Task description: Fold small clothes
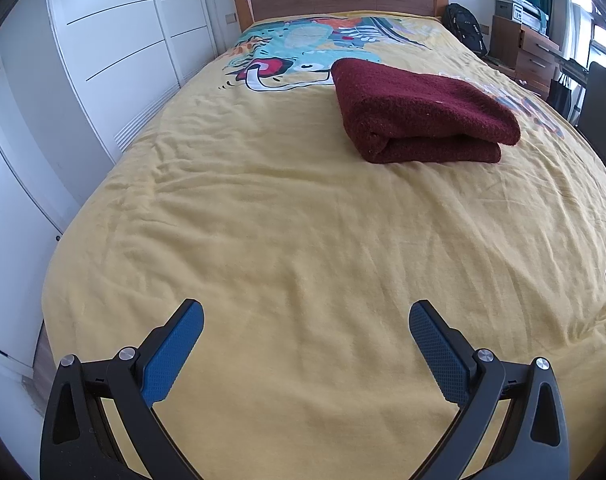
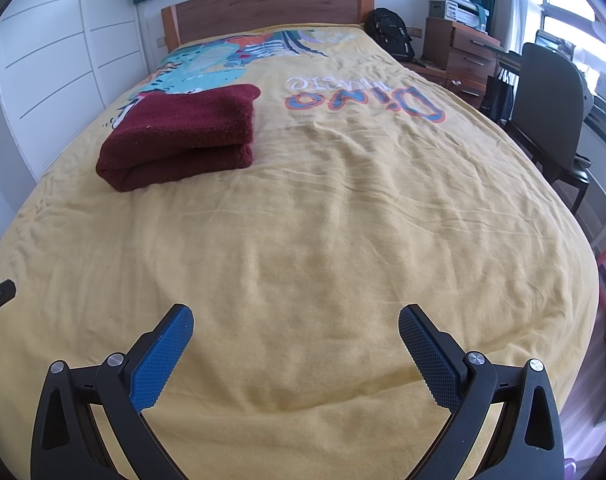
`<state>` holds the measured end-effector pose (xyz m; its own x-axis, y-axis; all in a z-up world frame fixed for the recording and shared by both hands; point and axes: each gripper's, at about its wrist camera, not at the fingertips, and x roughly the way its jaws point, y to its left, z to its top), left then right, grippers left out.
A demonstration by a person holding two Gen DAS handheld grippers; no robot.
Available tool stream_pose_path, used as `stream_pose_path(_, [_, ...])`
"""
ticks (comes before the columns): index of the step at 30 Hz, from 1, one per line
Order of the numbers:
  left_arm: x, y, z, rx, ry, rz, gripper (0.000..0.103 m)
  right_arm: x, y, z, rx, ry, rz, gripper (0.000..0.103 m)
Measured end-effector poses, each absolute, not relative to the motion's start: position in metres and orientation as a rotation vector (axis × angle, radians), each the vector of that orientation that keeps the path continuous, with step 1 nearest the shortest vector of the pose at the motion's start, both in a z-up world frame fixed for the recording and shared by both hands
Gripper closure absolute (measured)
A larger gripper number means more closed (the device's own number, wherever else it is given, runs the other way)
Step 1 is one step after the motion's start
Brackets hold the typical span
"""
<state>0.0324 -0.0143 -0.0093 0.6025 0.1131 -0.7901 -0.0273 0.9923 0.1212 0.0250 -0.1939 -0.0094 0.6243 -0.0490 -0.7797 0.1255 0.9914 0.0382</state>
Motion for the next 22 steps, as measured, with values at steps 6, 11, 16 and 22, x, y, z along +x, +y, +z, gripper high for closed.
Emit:
stream_pose_path(6, [0.0320,-0.0166,-0.0076,0.090,0.918,0.065,0.001,0.0229,-0.1957,-0.0060,0.100,0.882,-0.110,0.000])
stream_pose_path(11, [0.0317,-0.0172,-0.0065,0.082,0.918,0.065,0.001,0.0224,-0.1970,-0.0056,0.102,0.879,-0.112,0.000])
stream_pose_path(16, [0.0314,-0.0172,-0.0052,0.077,0.918,0.061,0.002,0.0236,-0.1966,-0.0049,0.102,0.876,-0.119,0.000])
stream_pose_path(22, [0.0305,-0.0184,-0.0054,0.075,0.922,0.059,0.002,0.0236,-0.1949,-0.0029,0.095,0.869,-0.130,0.000])
